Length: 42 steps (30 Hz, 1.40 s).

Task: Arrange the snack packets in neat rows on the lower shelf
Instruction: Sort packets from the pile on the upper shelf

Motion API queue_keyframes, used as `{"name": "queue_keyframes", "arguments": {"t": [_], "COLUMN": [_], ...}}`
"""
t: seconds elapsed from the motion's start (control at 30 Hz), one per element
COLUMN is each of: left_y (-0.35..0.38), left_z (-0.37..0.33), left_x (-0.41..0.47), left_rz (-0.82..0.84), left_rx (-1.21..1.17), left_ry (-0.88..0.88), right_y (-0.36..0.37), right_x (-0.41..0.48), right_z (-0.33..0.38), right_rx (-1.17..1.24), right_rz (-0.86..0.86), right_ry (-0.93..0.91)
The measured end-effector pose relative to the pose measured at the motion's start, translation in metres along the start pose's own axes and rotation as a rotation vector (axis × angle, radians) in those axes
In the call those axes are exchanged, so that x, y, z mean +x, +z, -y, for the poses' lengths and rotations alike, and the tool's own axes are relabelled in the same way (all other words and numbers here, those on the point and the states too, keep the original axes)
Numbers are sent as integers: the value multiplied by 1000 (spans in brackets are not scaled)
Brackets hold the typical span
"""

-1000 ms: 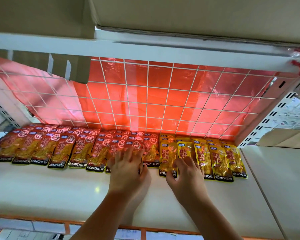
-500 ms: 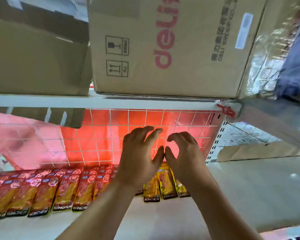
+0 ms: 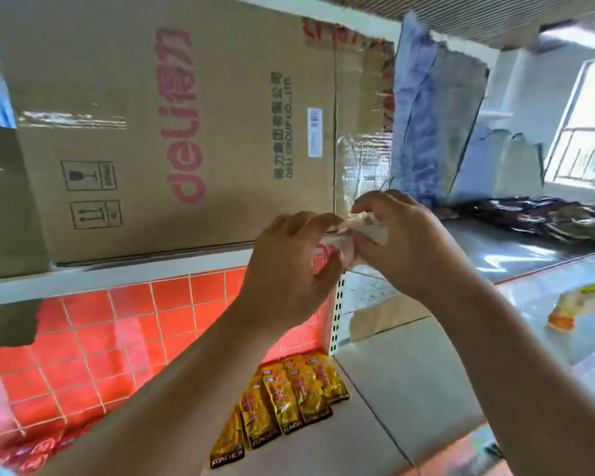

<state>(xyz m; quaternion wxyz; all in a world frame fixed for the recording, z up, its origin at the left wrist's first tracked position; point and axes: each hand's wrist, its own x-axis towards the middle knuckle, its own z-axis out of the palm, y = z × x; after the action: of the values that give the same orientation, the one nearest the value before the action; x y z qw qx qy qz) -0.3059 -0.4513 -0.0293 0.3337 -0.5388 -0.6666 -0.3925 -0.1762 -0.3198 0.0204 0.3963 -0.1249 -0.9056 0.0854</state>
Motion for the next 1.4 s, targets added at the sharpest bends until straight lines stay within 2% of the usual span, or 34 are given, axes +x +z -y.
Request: {"name": "queue_keyframes", "arguments": {"t": [0.13, 0.27, 0.37, 0.57, 0.7, 0.77, 1.0, 1.17, 1.3, 1.4], "left_y": [35, 83, 125, 210, 260, 282, 339, 350, 330, 315], "left_z": [-33, -63, -85, -113, -125, -123, -95, -91, -94, -85], "left_x": [31, 60, 94, 172, 215, 229, 239, 229, 240, 247], "left_rz": [164, 345, 427, 586, 766, 831, 779, 685, 617, 554], "left_rx": [-60, -141, -118, 71, 271, 348, 511, 622, 423, 308], "left_ry": [-35, -138, -161, -244, -213, -215, -296, -198, -281, -386], "right_y": [-39, -65, -89, -105, -102, -99, -85, -72, -64, -53], "right_x": [11, 28, 47, 95, 132, 146, 156, 151, 155, 166], "right_z": [-56, -147, -220, -328, -361, -368, -394, -417, -417, -424], "right_rx": [-33, 23, -42, -241, -320, -324, -323, -347, -408, -417], "right_rz": [61, 131, 164, 372, 541, 560, 517, 470, 641, 606], "right_ry": [42, 146, 158, 64, 7, 12, 72, 135, 256, 250]}}
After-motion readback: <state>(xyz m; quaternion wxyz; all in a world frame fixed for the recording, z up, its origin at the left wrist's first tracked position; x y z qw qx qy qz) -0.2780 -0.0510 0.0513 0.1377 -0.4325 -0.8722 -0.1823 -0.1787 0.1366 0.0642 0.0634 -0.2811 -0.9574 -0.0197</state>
